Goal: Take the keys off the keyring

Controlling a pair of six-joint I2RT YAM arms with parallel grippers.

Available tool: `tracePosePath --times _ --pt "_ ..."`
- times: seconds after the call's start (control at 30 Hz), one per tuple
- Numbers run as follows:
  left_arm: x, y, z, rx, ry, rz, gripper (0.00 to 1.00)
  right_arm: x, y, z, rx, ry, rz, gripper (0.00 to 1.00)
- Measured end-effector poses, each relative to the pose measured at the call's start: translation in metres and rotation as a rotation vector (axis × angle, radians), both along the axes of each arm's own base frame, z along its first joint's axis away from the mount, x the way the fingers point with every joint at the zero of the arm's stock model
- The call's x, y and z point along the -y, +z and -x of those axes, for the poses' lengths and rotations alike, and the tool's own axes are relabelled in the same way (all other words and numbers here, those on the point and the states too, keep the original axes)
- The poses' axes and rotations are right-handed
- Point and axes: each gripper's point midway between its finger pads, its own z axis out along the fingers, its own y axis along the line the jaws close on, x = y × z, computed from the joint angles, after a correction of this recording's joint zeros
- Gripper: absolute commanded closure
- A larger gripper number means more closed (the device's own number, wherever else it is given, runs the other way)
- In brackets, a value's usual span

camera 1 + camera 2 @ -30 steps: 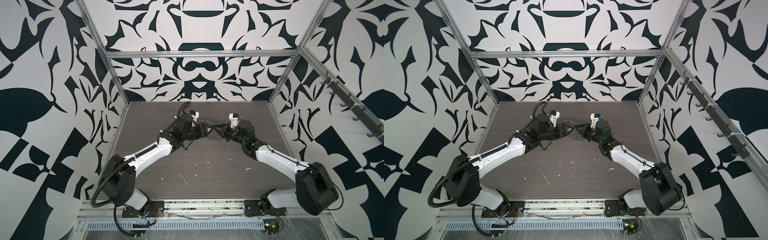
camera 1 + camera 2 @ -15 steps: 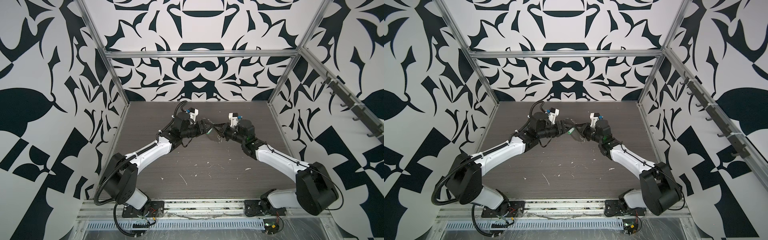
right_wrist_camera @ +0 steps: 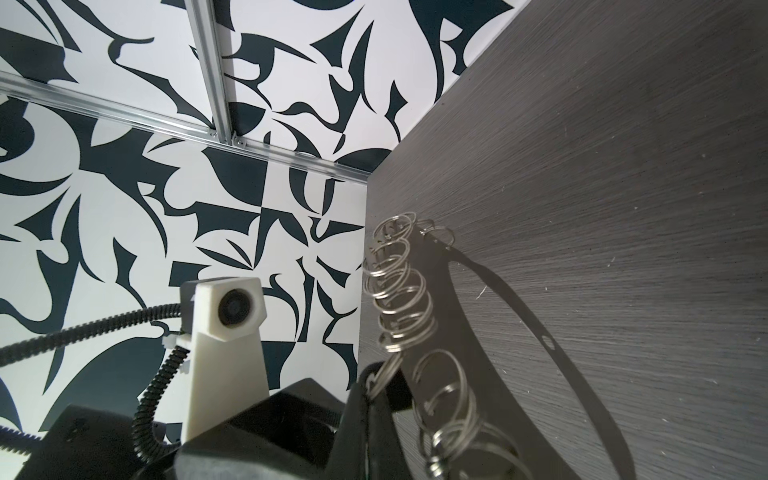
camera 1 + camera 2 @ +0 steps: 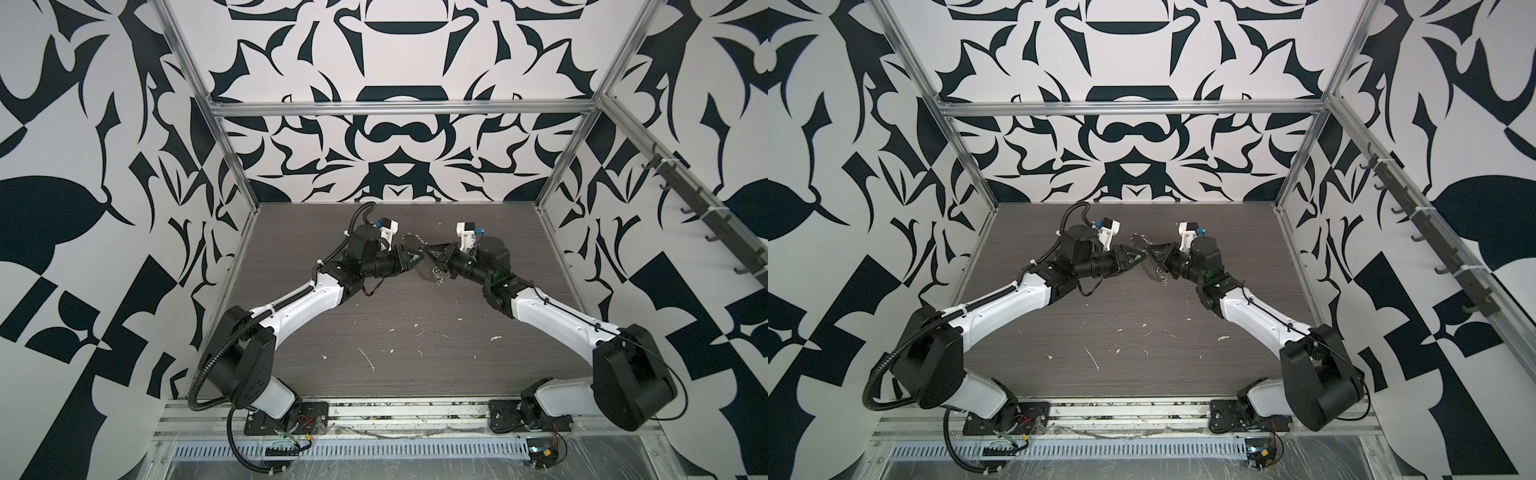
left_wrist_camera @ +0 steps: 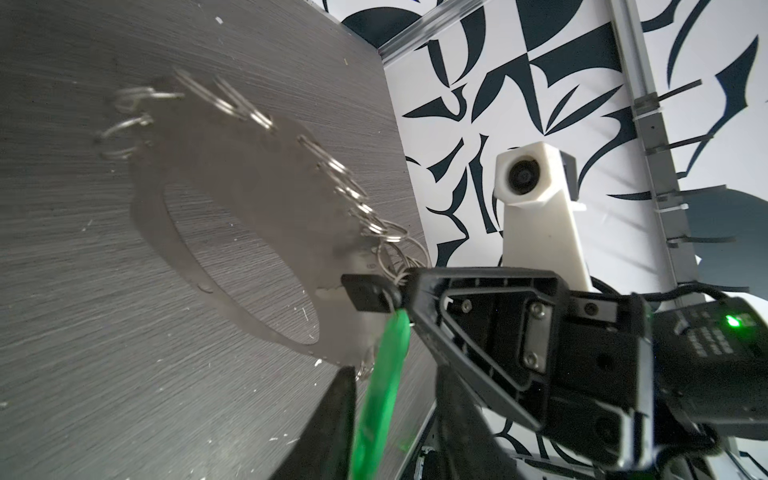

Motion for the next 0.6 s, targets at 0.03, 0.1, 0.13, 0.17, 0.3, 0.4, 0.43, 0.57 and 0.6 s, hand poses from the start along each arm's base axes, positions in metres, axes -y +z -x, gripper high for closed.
tracePosePath --times 0.03,0.1,0.13,0.17,0.3,0.4,0.43,0.57,0.6 --pt "-0.001 -0.002 0.001 -0.004 -0.001 -0.009 0.79 0.000 0.000 0.000 0.000 0.002 0.000 1.00" --pt "-0.003 -0.008 0.002 -0.017 0.002 -0.038 0.88 -0.001 0.000 0.001 -0.001 0.004 0.000 1.00" --pt "-0.004 -0.009 0.002 -0.017 0.004 -0.049 0.92 -0.001 0.000 0.001 -0.001 0.005 0.000 1.00" --pt "-0.004 -0.009 0.001 -0.016 0.003 -0.055 0.96 -0.002 -0.002 0.002 -0.008 0.007 0.004 1.00" --pt "-0.003 -0.004 0.003 -0.017 -0.005 -0.088 1.00 -0.002 -0.005 0.002 -0.013 0.008 0.010 0.98" --pt "-0.005 -0.002 0.004 -0.021 -0.007 -0.119 1.00 -0.002 -0.005 0.002 -0.008 0.011 0.016 0.87" --pt "-0.006 -0.001 0.004 -0.022 -0.007 -0.129 1.00 -0.002 -0.004 0.002 -0.002 0.012 0.020 0.83" --pt "-0.011 0.005 0.002 -0.020 0.006 -0.169 1.00 -0.001 0.000 0.004 0.012 0.015 0.024 0.69" --pt "-0.012 0.007 0.002 -0.018 0.007 -0.179 1.00 -0.001 0.002 0.005 0.018 0.016 0.022 0.65"
